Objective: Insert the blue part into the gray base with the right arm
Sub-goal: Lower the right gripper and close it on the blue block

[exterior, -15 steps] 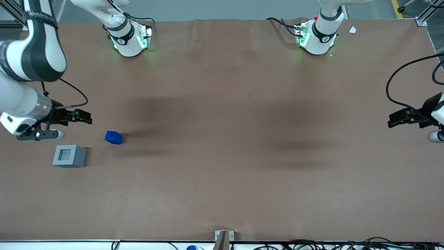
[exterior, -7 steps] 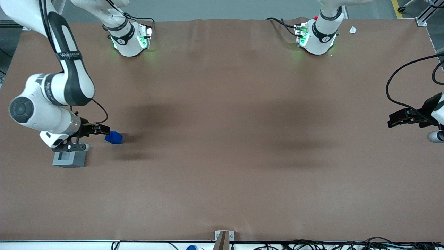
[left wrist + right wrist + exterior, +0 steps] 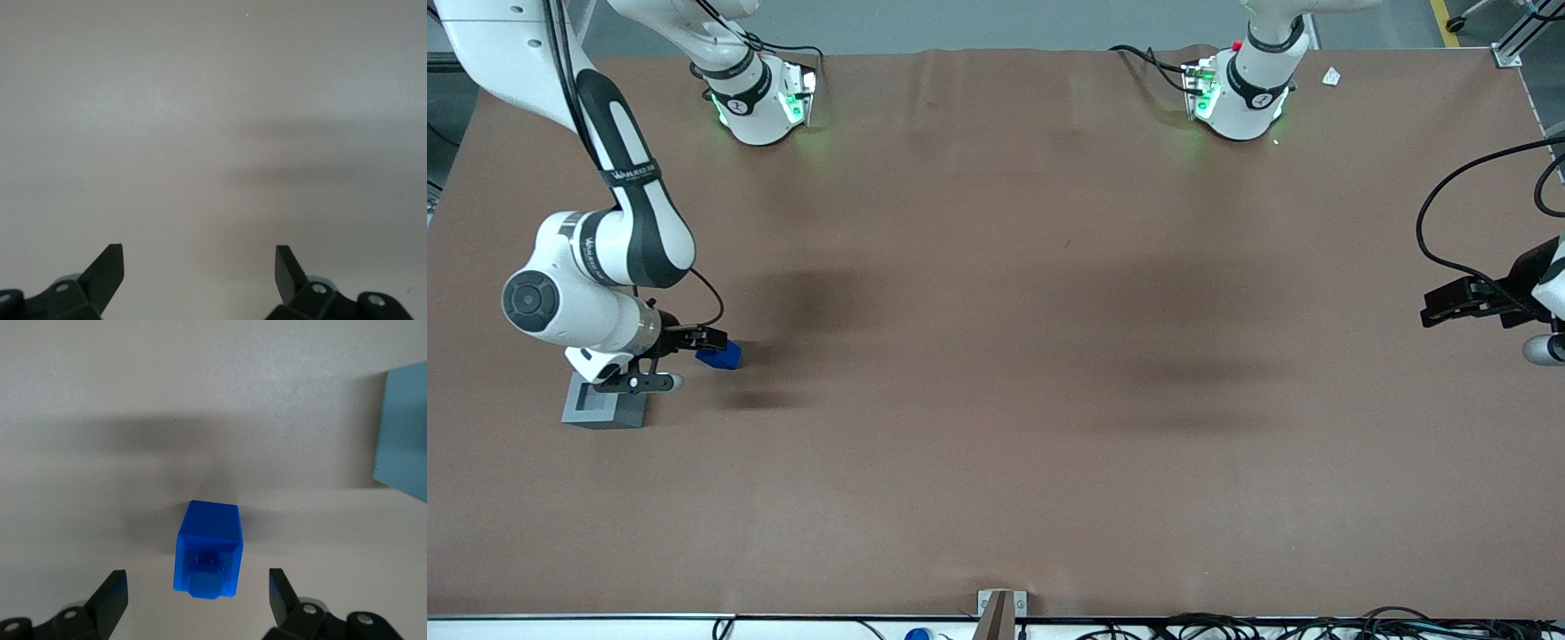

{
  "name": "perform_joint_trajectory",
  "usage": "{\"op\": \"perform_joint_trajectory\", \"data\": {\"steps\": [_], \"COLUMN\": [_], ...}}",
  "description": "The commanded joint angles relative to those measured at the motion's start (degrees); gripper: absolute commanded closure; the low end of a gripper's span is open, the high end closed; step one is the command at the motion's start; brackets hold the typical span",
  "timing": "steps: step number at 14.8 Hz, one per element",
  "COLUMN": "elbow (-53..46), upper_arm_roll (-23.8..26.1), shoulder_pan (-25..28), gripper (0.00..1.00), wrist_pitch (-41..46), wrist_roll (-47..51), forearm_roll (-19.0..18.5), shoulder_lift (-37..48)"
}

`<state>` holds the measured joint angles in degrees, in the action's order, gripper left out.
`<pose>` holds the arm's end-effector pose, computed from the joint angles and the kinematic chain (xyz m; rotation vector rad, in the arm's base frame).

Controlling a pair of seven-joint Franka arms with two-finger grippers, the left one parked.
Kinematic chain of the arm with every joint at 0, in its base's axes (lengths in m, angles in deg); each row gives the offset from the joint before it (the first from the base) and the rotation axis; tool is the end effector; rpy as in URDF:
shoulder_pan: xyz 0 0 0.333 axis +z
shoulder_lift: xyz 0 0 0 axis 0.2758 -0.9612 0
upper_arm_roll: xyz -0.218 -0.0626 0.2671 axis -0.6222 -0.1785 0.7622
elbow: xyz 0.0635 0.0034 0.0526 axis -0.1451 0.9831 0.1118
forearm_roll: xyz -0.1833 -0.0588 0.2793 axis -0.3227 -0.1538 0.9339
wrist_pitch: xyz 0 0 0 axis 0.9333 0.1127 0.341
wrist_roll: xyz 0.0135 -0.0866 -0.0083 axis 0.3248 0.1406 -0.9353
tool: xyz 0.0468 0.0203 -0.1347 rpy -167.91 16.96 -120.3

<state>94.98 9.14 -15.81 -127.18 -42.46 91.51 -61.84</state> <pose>0.5577 -0.0032 0.2919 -3.1049 -0.0093 0.2284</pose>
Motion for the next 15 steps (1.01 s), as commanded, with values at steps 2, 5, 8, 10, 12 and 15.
{"op": "perform_joint_trajectory", "data": {"steps": [2,5,8,10,12,15], "elbow": [0.6,0.7,0.7,0.7,0.4,-0.5], "upper_arm_roll": [-0.2,-0.2,-0.2,-0.2,-0.2,-0.2], "shoulder_pan": [0.2,0.2,0.2,0.2,0.3,0.3], "gripper": [0.14,0.27,0.48,0.73,0.93,0.99], "wrist_pitch": [-2.6,-2.7,-2.8,-2.7,-2.5,0.9], "wrist_roll": [0.9,1.0,1.1,1.1,1.0,0.9], "forearm_roll": [0.8,0.8,0.8,0.8,0.8,0.6], "shoulder_lift": [-2.0,-2.8,-3.1,-3.1,-3.0,-1.0]}}
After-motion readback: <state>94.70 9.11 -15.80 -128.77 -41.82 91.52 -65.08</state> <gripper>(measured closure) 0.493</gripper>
